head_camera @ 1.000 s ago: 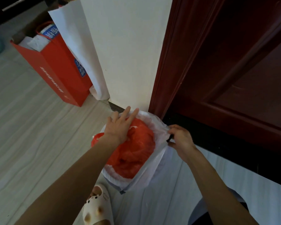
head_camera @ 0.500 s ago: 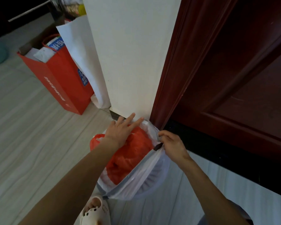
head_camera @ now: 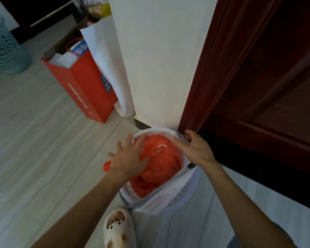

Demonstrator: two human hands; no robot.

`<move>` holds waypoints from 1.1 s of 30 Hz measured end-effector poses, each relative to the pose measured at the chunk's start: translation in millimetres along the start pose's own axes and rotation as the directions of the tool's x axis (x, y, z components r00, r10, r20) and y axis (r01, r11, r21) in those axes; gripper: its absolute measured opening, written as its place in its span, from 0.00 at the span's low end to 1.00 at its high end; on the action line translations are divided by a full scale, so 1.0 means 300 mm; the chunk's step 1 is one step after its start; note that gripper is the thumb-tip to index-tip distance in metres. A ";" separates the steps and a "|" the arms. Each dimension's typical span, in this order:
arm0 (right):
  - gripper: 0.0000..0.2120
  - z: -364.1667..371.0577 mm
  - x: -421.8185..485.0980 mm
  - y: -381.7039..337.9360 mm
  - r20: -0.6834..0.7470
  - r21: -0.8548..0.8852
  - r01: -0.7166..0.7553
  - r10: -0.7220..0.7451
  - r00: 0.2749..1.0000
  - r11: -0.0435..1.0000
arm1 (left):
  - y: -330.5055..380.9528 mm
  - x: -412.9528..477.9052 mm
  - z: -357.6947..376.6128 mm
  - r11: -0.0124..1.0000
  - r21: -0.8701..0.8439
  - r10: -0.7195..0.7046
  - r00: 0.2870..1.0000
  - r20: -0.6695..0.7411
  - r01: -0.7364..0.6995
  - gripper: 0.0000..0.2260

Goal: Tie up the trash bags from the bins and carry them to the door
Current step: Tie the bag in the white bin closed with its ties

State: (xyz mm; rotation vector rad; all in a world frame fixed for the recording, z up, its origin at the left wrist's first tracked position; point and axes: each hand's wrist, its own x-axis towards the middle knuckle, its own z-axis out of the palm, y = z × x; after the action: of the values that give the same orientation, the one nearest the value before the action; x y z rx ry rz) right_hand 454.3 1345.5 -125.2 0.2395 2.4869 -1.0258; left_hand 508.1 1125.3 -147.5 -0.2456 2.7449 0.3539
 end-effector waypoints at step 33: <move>0.10 0.066 -0.137 0.254 -0.224 -0.110 0.359 -0.375 0.900 0.927 | -0.183 -0.079 -0.007 0.222 -0.760 -0.169 0.791 0.588 0.611 0.23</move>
State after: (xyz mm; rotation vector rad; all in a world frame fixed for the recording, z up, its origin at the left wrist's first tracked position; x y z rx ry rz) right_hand 521.6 1386.0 -166.8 -0.1448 2.8557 -1.1113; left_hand 541.0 1075.4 -148.4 -1.0417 1.6041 1.6308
